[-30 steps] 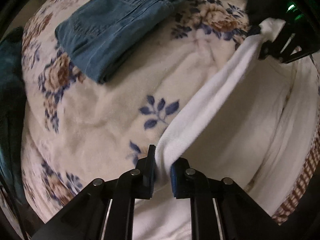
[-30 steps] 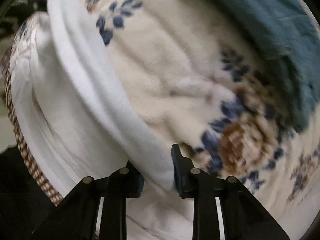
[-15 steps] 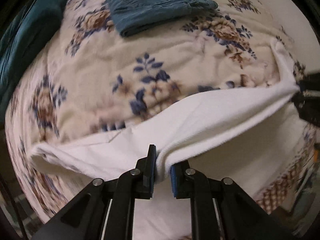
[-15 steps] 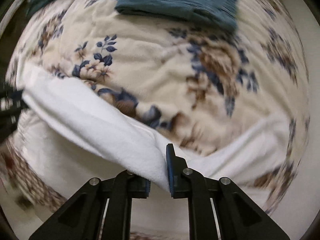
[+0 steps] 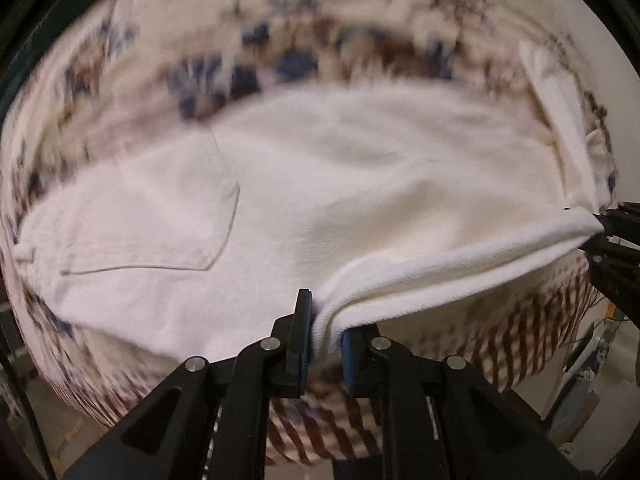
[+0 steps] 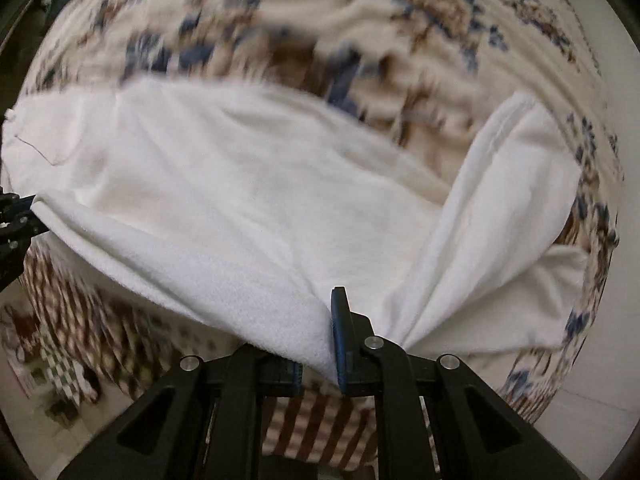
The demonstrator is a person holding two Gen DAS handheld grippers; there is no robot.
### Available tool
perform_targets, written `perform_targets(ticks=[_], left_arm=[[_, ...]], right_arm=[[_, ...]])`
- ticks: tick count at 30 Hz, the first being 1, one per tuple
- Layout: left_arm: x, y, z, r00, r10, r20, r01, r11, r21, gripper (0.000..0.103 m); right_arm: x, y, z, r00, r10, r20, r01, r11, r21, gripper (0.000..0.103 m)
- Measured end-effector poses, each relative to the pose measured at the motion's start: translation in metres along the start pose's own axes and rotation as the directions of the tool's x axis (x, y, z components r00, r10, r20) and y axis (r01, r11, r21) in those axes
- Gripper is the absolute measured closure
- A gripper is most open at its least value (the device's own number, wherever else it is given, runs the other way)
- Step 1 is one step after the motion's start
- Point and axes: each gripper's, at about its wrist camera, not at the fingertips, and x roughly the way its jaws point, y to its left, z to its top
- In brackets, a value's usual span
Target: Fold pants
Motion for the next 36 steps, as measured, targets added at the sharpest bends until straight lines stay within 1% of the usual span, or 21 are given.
perform_targets(ticks=[3,5,7,9,10,12,13,14,15,16,17,18,20,22,24,26,28,31,33,36], left_arm=[[0.037,0.004,-0.019,0.998,-0.022,-0.053,0.02,0.999,-0.05,0.092],[0.057,0.006,-0.028,0.996,-0.041,-0.078,0.034,0.996,-0.084,0.092],[0.07,0.004,-0.032,0.997,-0.03,-0.076,0.023,0.996,-0.082,0.092],[0.07,0.002,-0.029,0.997,-0.013,-0.073,0.007,0.997,-0.076,0.089],[0.066,0.002,-0.027,0.998,-0.002,-0.068,-0.003,0.997,-0.081,0.088],[0.049,0.002,-0.022,0.999,0.018,-0.043,-0.023,0.993,-0.112,0.085],[0.038,0.002,-0.02,0.999,0.036,-0.014,-0.037,0.99,-0.133,0.077],[0.031,0.001,-0.019,0.998,0.057,-0.001,-0.057,0.988,-0.141,0.07],[0.022,-0.001,-0.016,0.995,0.096,0.004,-0.094,0.984,-0.151,0.057],[0.016,-0.002,-0.015,0.994,0.107,0.011,-0.103,0.981,-0.162,0.045],[0.009,-0.002,-0.015,0.993,0.115,0.027,-0.109,0.977,-0.182,0.038],[0.001,-0.003,-0.015,0.991,0.127,0.045,-0.116,0.973,-0.199,0.028],[-0.012,-0.005,-0.014,0.987,0.145,0.067,-0.127,0.966,-0.225,0.025],[-0.026,-0.012,-0.013,0.983,0.16,0.095,-0.133,0.962,-0.239,0.015],[-0.04,-0.021,-0.012,0.973,0.189,0.13,-0.153,0.957,-0.248,0.015],[-0.051,-0.033,-0.003,0.961,0.212,0.178,-0.166,0.956,-0.243,0.015],[-0.055,-0.044,0.005,0.951,0.233,0.205,-0.182,0.954,-0.24,0.015],[-0.044,-0.059,0.027,0.948,0.226,0.222,-0.172,0.955,-0.24,0.015],[-0.033,-0.072,0.045,0.947,0.229,0.226,-0.175,0.956,-0.237,0.015],[-0.011,-0.086,0.068,0.952,0.225,0.206,-0.176,0.958,-0.228,0.015]], right_arm=[[0.027,0.014,-0.019,0.999,-0.006,-0.054,0.005,1.0,-0.021,0.09],[0.042,0.022,-0.029,0.997,-0.027,-0.077,0.024,0.999,-0.04,0.089],[0.054,0.027,-0.034,0.994,-0.045,-0.095,0.04,0.998,-0.053,0.089],[0.065,0.028,-0.032,0.992,-0.052,-0.116,0.047,0.998,-0.047,0.089],[0.067,0.026,-0.031,0.992,-0.039,-0.123,0.037,0.999,-0.023,0.089],[0.065,0.02,-0.027,0.99,0.009,-0.138,-0.002,0.999,0.048,0.086],[0.062,0.017,-0.026,0.99,0.026,-0.138,-0.016,0.997,0.071,0.084],[0.056,0.015,-0.026,0.99,0.042,-0.131,-0.03,0.995,0.092,0.076],[0.05,0.012,-0.027,0.991,0.058,-0.123,-0.044,0.992,0.114,0.06],[0.045,0.01,-0.028,0.989,0.078,-0.122,-0.062,0.99,0.131,0.051],[0.039,0.01,-0.029,0.987,0.107,-0.12,-0.09,0.986,0.143,0.036],[0.032,0.011,-0.031,0.985,0.133,-0.11,-0.115,0.982,0.151,0.025],[0.021,0.012,-0.034,0.986,0.132,-0.1,-0.116,0.981,0.159,0.013],[0.009,0.011,-0.042,0.986,0.147,-0.083,-0.131,0.976,0.176,0.013],[-0.004,0.001,-0.045,0.987,0.15,-0.055,-0.136,0.969,0.207,0.013],[-0.016,-0.012,-0.046,0.993,0.121,-0.02,-0.113,0.965,0.238,0.013],[-0.024,-0.03,-0.041,0.995,0.094,0.015,-0.095,0.958,0.272,0.013],[-0.029,-0.068,-0.028,0.997,0.04,0.062,-0.058,0.946,0.32,0.013],[-0.023,-0.093,-0.018,0.997,0.031,0.075,-0.056,0.93,0.364,0.013],[-0.011,-0.126,0.0,0.996,0.012,0.092,-0.049,0.908,0.416,0.013]])
